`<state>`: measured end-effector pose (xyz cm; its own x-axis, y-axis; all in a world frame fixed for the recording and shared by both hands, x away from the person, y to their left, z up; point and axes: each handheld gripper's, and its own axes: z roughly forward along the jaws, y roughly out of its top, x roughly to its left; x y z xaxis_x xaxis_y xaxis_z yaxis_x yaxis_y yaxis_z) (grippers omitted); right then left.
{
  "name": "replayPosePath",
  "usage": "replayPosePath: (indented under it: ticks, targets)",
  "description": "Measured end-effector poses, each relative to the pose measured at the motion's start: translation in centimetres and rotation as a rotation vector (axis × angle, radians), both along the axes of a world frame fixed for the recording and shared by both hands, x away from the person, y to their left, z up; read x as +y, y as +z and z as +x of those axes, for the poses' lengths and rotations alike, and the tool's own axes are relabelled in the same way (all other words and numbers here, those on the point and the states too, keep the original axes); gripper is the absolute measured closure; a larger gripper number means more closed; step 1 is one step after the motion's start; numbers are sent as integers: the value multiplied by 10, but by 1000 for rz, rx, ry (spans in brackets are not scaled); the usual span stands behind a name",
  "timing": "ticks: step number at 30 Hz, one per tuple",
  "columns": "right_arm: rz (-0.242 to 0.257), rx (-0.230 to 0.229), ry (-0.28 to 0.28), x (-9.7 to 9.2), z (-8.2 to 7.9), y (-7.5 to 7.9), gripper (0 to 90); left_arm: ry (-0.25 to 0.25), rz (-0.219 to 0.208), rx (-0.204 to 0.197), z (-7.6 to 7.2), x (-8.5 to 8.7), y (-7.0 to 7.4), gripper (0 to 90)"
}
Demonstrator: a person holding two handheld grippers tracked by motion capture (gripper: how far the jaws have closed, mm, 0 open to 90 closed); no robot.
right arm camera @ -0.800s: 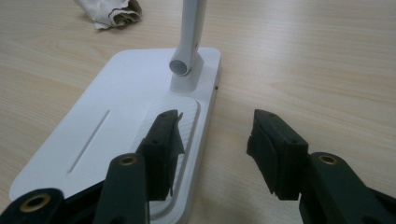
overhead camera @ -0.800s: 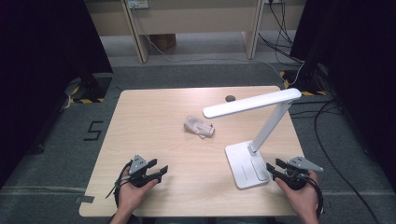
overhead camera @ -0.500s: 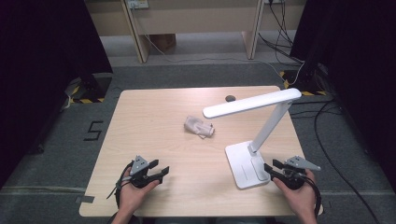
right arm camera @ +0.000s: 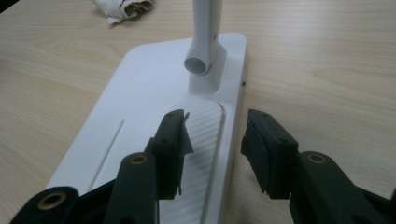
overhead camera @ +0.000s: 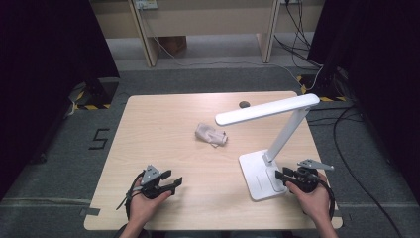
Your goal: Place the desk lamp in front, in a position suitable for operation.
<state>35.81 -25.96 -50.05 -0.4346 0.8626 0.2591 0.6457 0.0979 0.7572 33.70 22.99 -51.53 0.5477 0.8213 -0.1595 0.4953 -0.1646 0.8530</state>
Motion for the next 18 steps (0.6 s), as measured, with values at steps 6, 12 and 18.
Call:
replayPosePath:
  ticks: [6, 12, 18]
  targets:
    - [-11, -1, 4, 3, 5, 2, 573, -7, 1, -2, -1, 0, 0, 409]
    - [6, 37, -8, -1, 15, 2, 569, -11, -7, -1, -2, -1, 0, 409]
    - [30, 50, 12, 7, 20, -4, 549, -35, -40, 20, -2, -6, -2, 418]
